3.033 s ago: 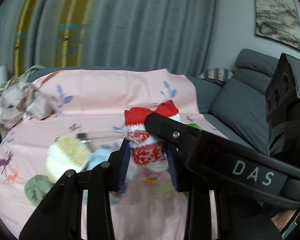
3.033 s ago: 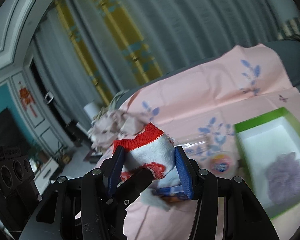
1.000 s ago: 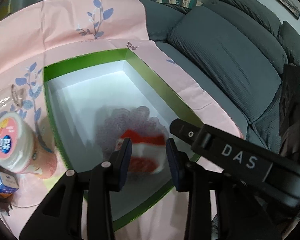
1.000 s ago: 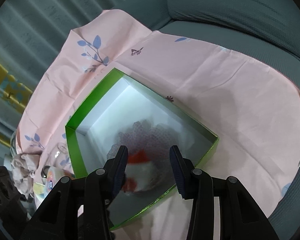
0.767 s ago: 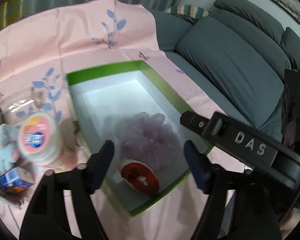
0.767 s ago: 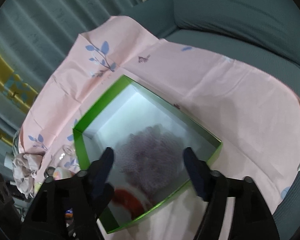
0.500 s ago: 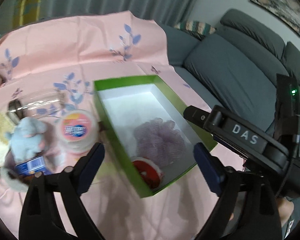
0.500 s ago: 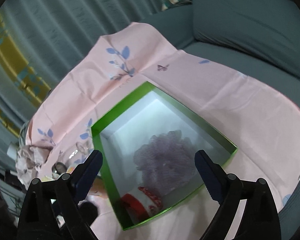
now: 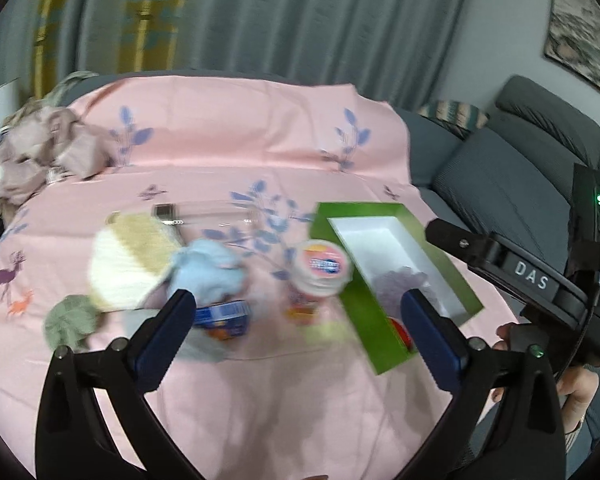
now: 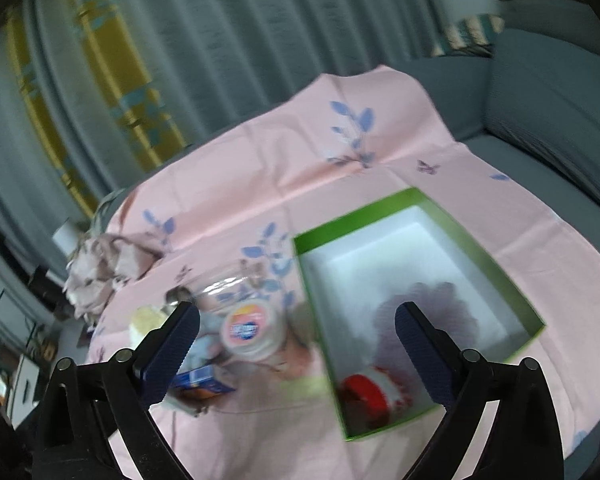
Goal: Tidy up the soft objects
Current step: 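Move the right tool back to the cream-and-yellow fuzzy hat, then close the right gripper on the fuzzy hat and lift it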
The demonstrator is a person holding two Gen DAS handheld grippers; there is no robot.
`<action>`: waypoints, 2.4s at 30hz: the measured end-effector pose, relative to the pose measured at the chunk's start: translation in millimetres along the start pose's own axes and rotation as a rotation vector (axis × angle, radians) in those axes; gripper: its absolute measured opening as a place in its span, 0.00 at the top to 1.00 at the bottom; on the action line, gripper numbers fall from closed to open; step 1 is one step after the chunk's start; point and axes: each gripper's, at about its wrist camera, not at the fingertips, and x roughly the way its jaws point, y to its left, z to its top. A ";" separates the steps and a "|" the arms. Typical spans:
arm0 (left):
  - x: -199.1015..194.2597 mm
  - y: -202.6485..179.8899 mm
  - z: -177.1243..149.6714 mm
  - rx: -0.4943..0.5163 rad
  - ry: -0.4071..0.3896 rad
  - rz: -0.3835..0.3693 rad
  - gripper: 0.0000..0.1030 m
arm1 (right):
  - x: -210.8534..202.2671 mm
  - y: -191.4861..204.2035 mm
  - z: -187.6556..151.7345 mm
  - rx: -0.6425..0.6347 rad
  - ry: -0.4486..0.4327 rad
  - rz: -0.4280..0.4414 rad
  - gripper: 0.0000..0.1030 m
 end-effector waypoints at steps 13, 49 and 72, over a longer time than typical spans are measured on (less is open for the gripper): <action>-36.2 96.1 -22.8 -0.129 -0.032 0.191 0.01 | 22.1 88.4 -30.3 -0.189 0.086 0.170 0.04; -28.6 249.5 -61.5 -0.568 0.044 0.277 0.02 | 268.2 262.8 -67.3 -0.366 0.506 -0.083 0.75; -17.2 225.6 -63.7 -0.472 0.076 0.307 0.02 | 38.7 147.2 -66.6 -0.327 0.415 0.292 0.76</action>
